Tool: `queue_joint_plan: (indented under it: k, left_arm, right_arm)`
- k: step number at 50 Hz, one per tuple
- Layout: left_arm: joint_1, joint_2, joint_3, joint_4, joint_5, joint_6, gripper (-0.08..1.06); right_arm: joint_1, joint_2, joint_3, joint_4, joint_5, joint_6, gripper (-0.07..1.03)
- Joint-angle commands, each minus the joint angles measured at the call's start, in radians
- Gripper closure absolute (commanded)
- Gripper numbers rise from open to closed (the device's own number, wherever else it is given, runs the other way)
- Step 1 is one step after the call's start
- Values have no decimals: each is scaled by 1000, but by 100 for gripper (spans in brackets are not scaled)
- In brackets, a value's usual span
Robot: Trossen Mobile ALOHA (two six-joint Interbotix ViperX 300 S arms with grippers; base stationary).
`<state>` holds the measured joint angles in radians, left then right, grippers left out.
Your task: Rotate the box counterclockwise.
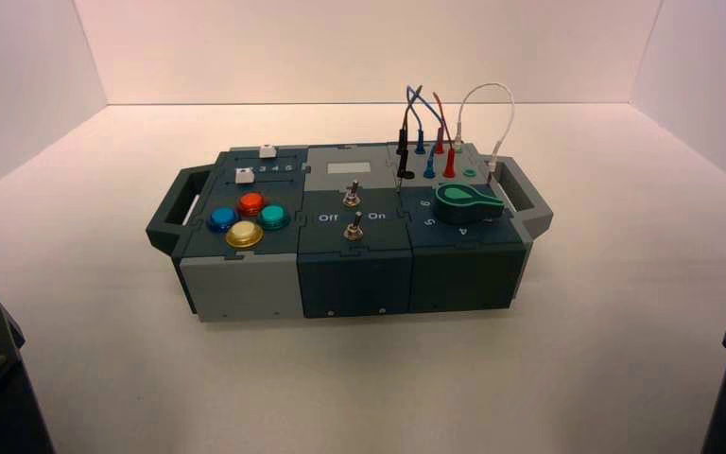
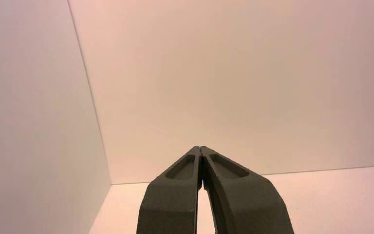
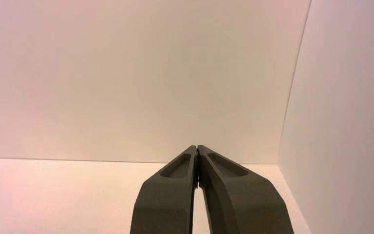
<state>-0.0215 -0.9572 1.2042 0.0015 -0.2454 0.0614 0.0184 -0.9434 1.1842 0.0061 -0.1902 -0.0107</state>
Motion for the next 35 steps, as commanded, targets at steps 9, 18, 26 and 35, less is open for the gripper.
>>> queue_joint_plan:
  k: [9, 18, 26, 35]
  left_arm:
    - [-3, 8, -34, 3, -5, 5, 100]
    - [-6, 8, -34, 3, -5, 5, 101]
    - [-20, 18, -35, 3, 11, 5, 100]
    - [-66, 80, -57, 5, 51, 21, 100]
  right_arm:
    - [3, 6, -32, 3, -2, -2, 98]
    - [3, 6, -34, 5, 5, 0, 98]
    - [11, 8, -38, 5, 29, -2, 98]
    - [61, 18, -57, 5, 100, -14, 98]
